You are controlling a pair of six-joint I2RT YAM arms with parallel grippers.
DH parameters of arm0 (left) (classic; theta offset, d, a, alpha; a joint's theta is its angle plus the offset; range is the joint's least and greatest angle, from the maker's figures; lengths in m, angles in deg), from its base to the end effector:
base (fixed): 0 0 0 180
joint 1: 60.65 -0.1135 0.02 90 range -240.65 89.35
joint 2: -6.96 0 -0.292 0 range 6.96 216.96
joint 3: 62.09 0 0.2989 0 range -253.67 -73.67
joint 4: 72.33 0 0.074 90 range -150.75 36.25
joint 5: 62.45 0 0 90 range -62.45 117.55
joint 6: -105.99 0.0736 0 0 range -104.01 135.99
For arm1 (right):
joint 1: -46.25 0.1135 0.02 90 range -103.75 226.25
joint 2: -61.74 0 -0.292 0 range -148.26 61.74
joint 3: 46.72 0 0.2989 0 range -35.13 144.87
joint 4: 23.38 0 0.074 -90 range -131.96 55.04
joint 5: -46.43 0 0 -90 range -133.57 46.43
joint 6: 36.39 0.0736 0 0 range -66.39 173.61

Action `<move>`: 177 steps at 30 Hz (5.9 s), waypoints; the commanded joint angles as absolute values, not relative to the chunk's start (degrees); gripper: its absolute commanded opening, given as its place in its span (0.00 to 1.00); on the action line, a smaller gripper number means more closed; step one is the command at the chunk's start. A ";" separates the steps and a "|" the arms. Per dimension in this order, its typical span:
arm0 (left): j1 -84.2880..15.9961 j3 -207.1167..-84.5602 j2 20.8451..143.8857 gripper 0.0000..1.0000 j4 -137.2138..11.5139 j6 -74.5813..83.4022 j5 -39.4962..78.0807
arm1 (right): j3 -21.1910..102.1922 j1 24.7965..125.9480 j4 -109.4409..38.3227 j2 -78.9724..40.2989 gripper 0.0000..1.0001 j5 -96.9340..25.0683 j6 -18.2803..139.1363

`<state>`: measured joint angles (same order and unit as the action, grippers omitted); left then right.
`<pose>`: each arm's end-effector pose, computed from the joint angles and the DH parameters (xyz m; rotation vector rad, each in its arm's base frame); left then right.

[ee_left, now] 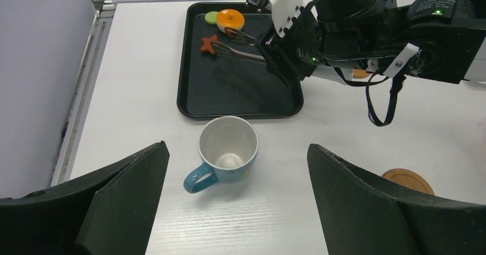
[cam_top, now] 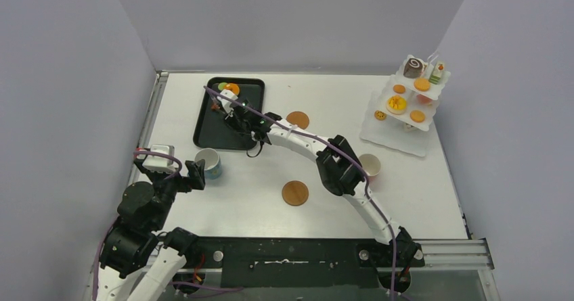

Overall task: Serve the afternoon tea
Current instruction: Pick up the desert from the tray, then place the desert on the desert table.

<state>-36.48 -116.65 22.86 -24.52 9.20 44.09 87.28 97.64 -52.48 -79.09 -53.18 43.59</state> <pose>0.1138 -0.0281 0.3572 0.0492 1.7254 -0.1495 0.4226 0.5095 0.1764 -1.0396 1.9350 0.2230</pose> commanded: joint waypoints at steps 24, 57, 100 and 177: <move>-37.18 -117.19 23.92 0.90 -27.59 10.01 44.69 | 101.17 96.95 -48.06 -87.43 0.48 -54.12 45.62; -37.46 -117.25 24.61 0.90 -27.61 10.11 44.07 | 85.29 96.73 -42.61 -72.04 0.30 -54.06 49.47; -37.27 -116.95 23.84 0.90 -28.04 9.84 41.97 | 39.39 85.43 -74.44 -15.26 0.27 -75.78 62.35; -36.38 -117.13 25.21 0.90 -27.56 10.11 42.63 | 50.47 72.65 -89.00 -37.00 0.42 -79.63 62.68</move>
<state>-36.35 -116.65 25.83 -24.54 9.38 42.51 45.81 70.36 -88.76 -37.91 -77.77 62.06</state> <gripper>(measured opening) 0.902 0.425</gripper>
